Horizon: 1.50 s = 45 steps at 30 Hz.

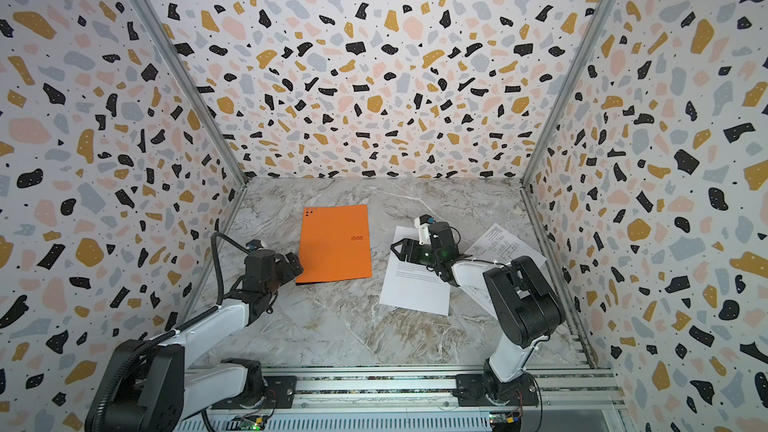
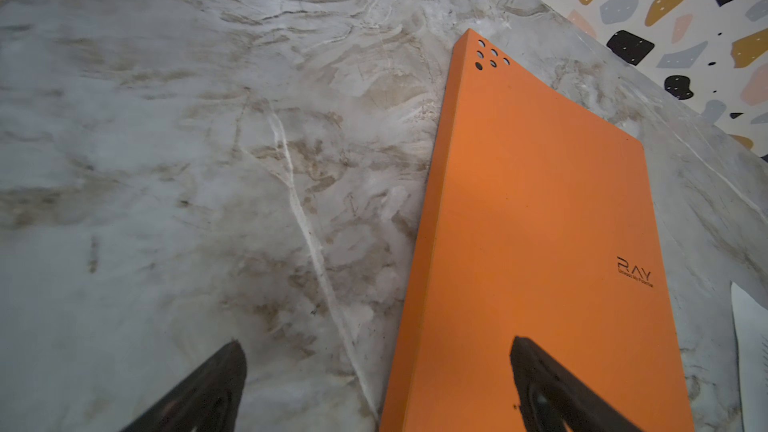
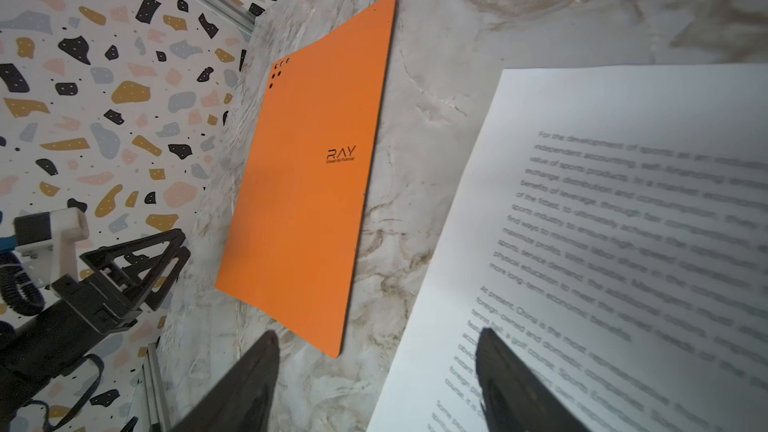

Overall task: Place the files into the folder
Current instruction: 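Reach the left gripper to the orange folder while the right gripper reaches its far edge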

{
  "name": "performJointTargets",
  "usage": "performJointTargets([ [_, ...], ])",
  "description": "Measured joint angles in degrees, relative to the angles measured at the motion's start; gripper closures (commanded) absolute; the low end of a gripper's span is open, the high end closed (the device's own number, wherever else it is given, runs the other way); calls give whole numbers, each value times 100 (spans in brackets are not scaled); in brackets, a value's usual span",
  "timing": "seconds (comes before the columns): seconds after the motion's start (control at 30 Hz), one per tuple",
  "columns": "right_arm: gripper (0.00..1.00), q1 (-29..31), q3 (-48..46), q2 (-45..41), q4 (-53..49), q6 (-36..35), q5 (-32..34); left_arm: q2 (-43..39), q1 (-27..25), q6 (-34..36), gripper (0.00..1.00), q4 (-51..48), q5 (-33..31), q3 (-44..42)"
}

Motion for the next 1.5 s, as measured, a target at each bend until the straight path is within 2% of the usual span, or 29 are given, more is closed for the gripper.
performJointTargets([
  [0.57,31,411,573,684,-90,350,-205,1161,0,302,0,302,820,492],
  [0.73,32,487,697,994,-50,435,-393,1366,-11,341,5,415,955,514],
  [1.1,32,522,1040,1510,-63,468,-546,1867,-175,520,13,409,1067,859],
  [1.5,32,533,1298,1676,-245,557,-684,2194,-656,627,14,407,1049,1130],
])
